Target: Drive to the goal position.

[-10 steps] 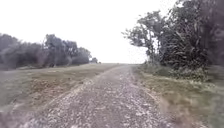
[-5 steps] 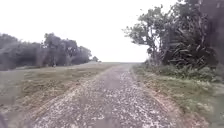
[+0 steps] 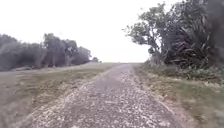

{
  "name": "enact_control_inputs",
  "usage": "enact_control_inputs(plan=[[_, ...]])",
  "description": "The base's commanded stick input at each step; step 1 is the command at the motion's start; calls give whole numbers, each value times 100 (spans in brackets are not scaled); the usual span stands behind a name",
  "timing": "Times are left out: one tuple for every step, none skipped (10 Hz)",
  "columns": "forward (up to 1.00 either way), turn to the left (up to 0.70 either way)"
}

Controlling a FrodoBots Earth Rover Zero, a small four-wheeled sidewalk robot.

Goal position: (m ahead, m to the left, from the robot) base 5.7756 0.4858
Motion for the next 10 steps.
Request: enact_control_inputs(plan=[[60, 1], [60, 1], [60, 1], [60, 1], [60, 1], [60, 1], [60, 1], [60, -14], [60, -14], [60, -14]])
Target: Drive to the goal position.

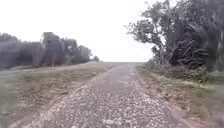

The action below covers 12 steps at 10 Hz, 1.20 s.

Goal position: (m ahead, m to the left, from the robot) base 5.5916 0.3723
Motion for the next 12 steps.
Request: enact_control_inputs(plan=[[60, 1], [60, 1], [60, 1], [60, 1], [60, 1], [60, 1], [60, 0], [60, -9], [60, -11], [60, -6], [60, -2], [60, 1]])
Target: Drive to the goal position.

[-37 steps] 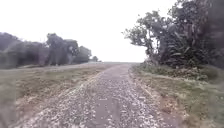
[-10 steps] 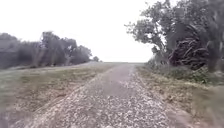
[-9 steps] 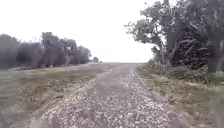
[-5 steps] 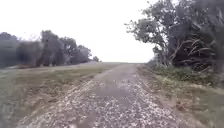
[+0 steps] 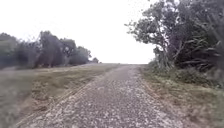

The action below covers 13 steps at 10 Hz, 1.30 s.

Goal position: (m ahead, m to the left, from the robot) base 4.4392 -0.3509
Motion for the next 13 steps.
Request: enact_control_inputs(plan=[[60, 1], [60, 1], [60, 1], [60, 1], [60, 1], [60, 1], [60, 1], [60, 1], [60, 1], [60, 1], [60, -5], [60, -14], [60, -14]])
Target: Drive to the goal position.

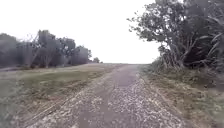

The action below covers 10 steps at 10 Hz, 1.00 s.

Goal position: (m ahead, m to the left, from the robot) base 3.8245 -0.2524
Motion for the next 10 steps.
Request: enact_control_inputs(plan=[[60, -14], [60, -14], [60, -14], [60, -14], [60, -14], [60, -14], [60, -14], [60, -14], [60, -14], [60, -14]])
